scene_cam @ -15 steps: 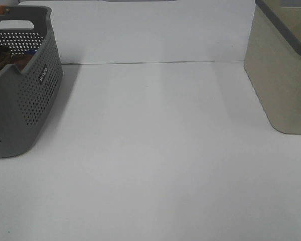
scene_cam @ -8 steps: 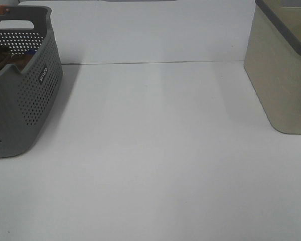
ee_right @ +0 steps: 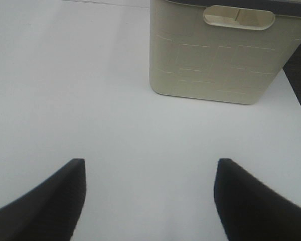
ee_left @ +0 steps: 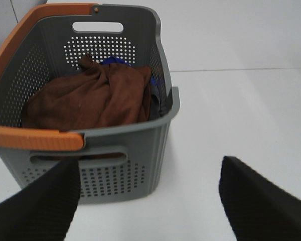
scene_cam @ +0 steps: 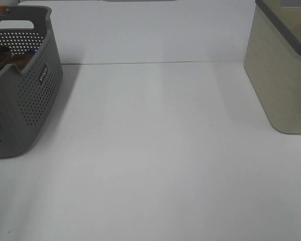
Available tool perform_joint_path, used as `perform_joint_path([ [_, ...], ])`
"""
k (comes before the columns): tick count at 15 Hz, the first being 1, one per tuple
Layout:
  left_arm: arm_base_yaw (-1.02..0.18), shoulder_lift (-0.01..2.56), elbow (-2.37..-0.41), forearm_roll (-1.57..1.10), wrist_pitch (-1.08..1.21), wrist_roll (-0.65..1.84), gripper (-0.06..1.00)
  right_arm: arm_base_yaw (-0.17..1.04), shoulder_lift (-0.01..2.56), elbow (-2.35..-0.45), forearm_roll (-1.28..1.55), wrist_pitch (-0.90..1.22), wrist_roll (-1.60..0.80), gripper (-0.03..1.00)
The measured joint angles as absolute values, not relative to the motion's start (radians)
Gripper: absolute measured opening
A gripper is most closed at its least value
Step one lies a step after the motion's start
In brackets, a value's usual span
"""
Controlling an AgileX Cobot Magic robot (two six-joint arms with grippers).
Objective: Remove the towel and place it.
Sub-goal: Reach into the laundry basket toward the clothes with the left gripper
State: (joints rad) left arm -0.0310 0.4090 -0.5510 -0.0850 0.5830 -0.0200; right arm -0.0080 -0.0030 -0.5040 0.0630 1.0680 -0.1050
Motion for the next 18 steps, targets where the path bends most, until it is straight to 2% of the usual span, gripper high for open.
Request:
perform_joint_path([
  [2,-0.031,0.602,-0.626,-0.085,0.472,-0.023,0.73,-0.008,-0.003,-0.504,0.063,1.068,-0.105,0.69],
  [5,-0.031,0.928,-0.827,-0.085,0.465,-0.023,0.73,-0.008,-0.003,-0.504,0.063,1.068,-0.105,0.69],
  [9,-0.031,1.304,-1.132,-0.077,0.635,-0.026,0.73,-0.008,-0.003,-0.504,0.063,1.068,-0.105,0.69],
  [13,-0.031,1.55,-1.399,0.018,0.751,-0.12,0.73,-0.008,-0.003,-0.504,0.063,1.068,-0.105,0.69],
  [15,-0.031,1.675,-1.536,0.109,0.803,-0.194,0.69,-0.008,-0.003,-0.504,0.063,1.068,-0.105,0.69],
  [16,-0.031,1.812,-1.665,0.179,0.847,-0.229,0.64,-0.008,-0.003,-0.504,0.063,1.068,-0.105,0.69],
  [18,-0.019,1.93,-1.789,0.188,0.878,-0.243,0.63,-0.008,-0.003,-0.504,0.063,1.068,-0.105,0.69],
])
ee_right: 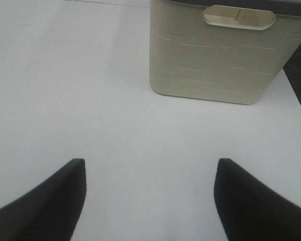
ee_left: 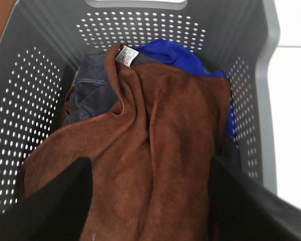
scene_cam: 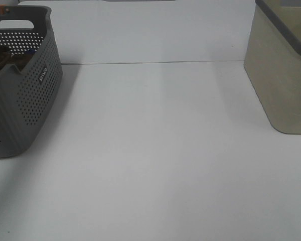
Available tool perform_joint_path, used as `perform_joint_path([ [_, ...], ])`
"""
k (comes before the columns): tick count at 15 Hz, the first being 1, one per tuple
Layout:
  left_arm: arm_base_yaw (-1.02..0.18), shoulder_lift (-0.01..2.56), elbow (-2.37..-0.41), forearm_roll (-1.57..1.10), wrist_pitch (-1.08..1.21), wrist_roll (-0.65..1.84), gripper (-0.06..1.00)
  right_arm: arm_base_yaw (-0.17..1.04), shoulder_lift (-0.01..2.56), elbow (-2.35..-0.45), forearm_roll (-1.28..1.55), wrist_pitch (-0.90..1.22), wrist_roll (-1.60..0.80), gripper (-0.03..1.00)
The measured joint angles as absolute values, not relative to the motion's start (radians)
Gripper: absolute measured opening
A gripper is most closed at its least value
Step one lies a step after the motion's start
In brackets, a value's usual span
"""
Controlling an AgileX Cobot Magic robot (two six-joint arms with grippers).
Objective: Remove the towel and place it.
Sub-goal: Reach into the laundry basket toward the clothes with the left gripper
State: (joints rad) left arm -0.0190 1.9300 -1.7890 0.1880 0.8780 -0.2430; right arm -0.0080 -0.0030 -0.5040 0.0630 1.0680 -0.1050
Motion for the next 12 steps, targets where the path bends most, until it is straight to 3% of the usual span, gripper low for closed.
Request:
perform_joint_path([
  [6,0.093,2.256,-2.139,0.082,0.925,-0.263,0.63,-0.008,-0.003,-0.504,0.063,1.068,-0.105,0.69],
  [12,0.143,2.432,-2.28,-0.007,0.859,-0.249,0.62,-0.008,-0.003,-0.504,0.063,1.068,-0.105,0.69],
])
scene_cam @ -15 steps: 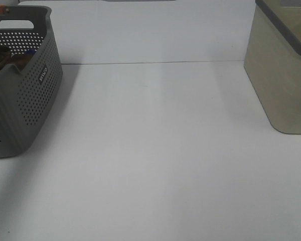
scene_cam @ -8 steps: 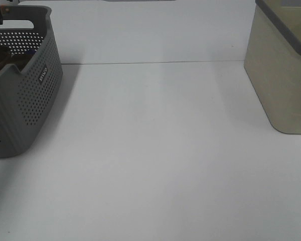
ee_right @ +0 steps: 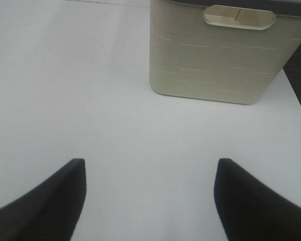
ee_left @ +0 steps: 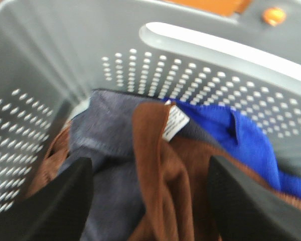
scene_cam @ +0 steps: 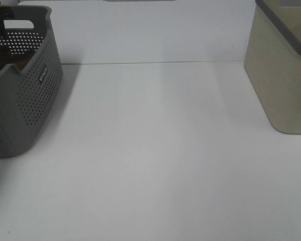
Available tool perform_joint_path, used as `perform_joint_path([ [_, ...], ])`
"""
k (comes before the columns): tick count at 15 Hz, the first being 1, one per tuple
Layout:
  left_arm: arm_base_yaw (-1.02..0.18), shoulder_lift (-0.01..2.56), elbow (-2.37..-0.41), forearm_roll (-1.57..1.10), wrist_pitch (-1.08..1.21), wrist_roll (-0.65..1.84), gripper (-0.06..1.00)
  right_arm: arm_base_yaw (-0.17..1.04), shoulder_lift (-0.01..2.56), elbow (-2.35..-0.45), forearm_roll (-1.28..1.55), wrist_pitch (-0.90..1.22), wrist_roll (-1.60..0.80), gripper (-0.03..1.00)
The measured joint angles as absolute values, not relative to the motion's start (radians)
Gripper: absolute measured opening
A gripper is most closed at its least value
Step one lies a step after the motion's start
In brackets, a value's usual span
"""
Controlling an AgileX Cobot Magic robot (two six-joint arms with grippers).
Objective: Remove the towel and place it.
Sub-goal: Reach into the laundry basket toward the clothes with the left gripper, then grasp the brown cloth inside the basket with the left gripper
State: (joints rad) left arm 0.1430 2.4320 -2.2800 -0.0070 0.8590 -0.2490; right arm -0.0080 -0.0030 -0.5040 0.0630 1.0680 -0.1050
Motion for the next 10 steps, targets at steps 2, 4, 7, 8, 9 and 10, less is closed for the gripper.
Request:
perform_joint_path([
  [2,0.142,2.481,-2.286,-0.025,0.799,-0.243,0.62,-0.008,-0.003,-0.504,0.063,1.068,-0.105,0.69],
  [4,0.142,2.496,-2.286,-0.029,0.766,-0.241,0.62,-0.008,-0.003,-0.504,0.063,1.068,-0.105,0.69],
  [7,0.142,2.512,-2.288,-0.048,0.733,-0.239,0.6,-0.008,-0.003,-0.504,0.063,1.068,-0.105,0.69],
  [8,0.142,2.517,-2.288,-0.051,0.726,-0.239,0.57,-0.008,-0.003,-0.504,0.063,1.068,-0.105,0.69],
  [9,0.142,2.521,-2.288,-0.051,0.723,-0.239,0.55,-0.008,-0.003,-0.504,0.063,1.068,-0.105,0.69],
  [10,0.142,2.524,-2.288,-0.052,0.723,-0.239,0.54,-0.008,-0.003,-0.504,0.063,1.068,-0.105,0.69],
])
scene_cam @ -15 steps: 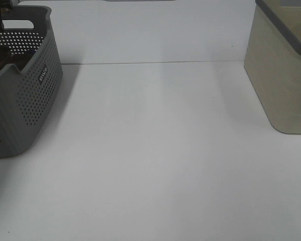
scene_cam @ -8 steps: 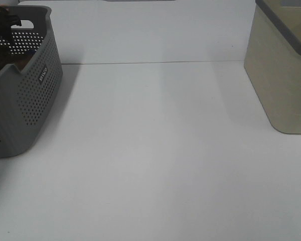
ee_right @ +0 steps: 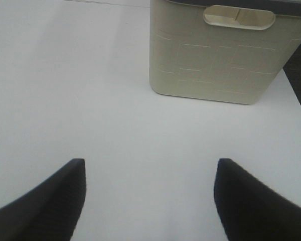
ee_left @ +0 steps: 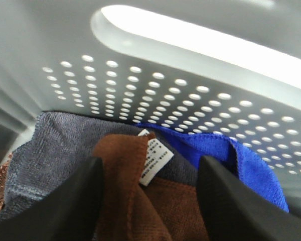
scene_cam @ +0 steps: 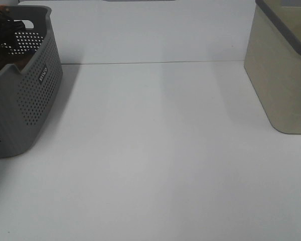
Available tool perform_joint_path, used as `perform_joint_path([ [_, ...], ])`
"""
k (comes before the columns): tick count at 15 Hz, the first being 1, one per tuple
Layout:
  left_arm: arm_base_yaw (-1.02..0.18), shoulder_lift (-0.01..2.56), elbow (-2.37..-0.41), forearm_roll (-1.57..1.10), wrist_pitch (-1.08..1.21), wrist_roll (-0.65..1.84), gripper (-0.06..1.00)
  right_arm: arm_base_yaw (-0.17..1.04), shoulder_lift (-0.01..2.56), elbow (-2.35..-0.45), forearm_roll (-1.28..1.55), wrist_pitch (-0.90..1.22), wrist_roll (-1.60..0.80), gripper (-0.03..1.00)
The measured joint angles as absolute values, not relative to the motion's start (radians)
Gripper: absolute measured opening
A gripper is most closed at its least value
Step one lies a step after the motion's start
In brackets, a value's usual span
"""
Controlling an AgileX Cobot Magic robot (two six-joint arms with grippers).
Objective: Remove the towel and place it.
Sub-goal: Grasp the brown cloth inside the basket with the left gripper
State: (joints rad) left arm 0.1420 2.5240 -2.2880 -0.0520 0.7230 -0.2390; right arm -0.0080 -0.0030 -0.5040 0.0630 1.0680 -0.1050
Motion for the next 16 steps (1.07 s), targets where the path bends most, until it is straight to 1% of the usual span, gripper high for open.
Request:
perform_joint_path([
  [2,0.142,2.524,-2.288,-0.052,0.723,-0.237,0.53,-0.008,-0.003,-0.504,0.063,1.068,-0.105,0.69],
  [3,0.142,2.524,-2.288,-0.053,0.724,-0.236,0.5,-0.008,-0.003,-0.504,0.063,1.068,-0.105,0.69],
  [7,0.142,2.524,-2.288,-0.054,0.728,-0.205,0.3,-0.008,-0.003,-0.504,0.063,1.068,-0.105,0.69],
  [11,0.142,2.524,-2.288,-0.054,0.736,-0.171,0.01,-0.008,-0.003,-0.504,0.063,1.068,-0.105,0.69],
  [16,0.142,2.513,-2.288,-0.054,0.743,-0.135,0.0,-0.008,-0.003,-0.504,0.063,1.068,-0.105,0.69],
])
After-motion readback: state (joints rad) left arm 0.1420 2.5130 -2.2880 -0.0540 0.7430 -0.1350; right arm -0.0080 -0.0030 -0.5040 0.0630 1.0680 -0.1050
